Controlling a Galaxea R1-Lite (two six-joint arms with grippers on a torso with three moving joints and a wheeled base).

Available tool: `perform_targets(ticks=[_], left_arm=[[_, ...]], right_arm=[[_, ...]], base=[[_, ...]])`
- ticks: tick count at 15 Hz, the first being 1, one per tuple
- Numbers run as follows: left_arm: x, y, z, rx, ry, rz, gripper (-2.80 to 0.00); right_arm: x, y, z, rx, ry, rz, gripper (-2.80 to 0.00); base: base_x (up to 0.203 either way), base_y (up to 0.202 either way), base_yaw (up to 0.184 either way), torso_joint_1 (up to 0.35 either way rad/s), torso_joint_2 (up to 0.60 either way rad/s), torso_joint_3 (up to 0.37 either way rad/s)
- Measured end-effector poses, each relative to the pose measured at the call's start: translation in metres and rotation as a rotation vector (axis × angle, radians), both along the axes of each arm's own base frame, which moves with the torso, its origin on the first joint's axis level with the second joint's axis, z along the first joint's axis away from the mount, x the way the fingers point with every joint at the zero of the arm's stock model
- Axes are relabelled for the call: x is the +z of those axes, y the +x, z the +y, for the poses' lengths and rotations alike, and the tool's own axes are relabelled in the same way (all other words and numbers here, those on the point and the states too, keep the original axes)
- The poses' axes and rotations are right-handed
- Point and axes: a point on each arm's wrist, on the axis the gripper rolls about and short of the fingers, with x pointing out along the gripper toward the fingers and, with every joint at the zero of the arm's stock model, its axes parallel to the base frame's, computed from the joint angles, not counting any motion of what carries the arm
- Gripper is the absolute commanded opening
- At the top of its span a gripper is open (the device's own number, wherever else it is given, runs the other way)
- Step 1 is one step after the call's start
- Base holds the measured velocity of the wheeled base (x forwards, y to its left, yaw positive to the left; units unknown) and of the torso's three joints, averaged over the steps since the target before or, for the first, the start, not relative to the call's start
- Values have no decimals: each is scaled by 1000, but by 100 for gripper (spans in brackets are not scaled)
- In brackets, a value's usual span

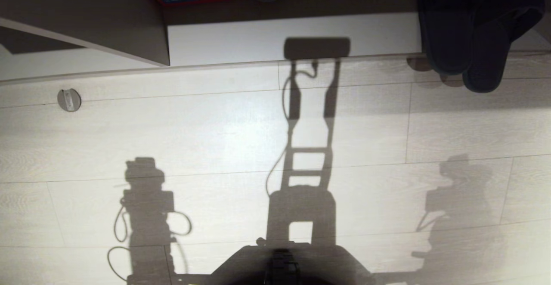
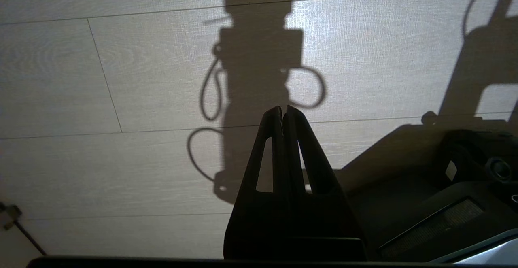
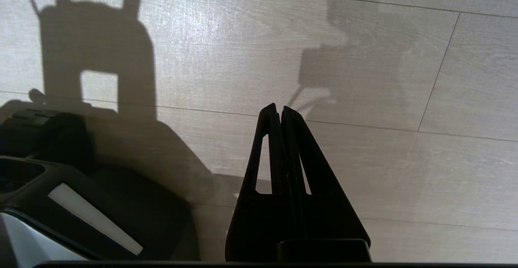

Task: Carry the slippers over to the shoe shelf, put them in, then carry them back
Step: Pick up the slippers in the shoe cabinet

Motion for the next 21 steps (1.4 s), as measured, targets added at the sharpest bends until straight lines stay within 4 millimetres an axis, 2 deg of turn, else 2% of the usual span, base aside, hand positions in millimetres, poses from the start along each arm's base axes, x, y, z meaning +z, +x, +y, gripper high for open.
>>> perform_targets(ticks=[6,12,14,16,21], left_arm=[[0,0,0,0,0,-1,-280],[0,0,0,0,0,0,-280],[0,0,0,0,1,-1,-280],[0,0,0,0,0,0,-280],[0,0,0,0,0,0,-280]], right_arm=[[4,-1,0,-10,4,-9,-280],[80,-26,0,7,5,-121,-280],[99,-21,0,1,9,-106,-280],[109,-12,0,-5,8,-59,-280],[106,21,-1,-59,-11,146,-280]], base=[[0,0,0,0,0,0],[0,0,0,0,0,0],[0,0,0,0,0,0],[0,0,0,0,0,0],[0,0,0,0,0,0]])
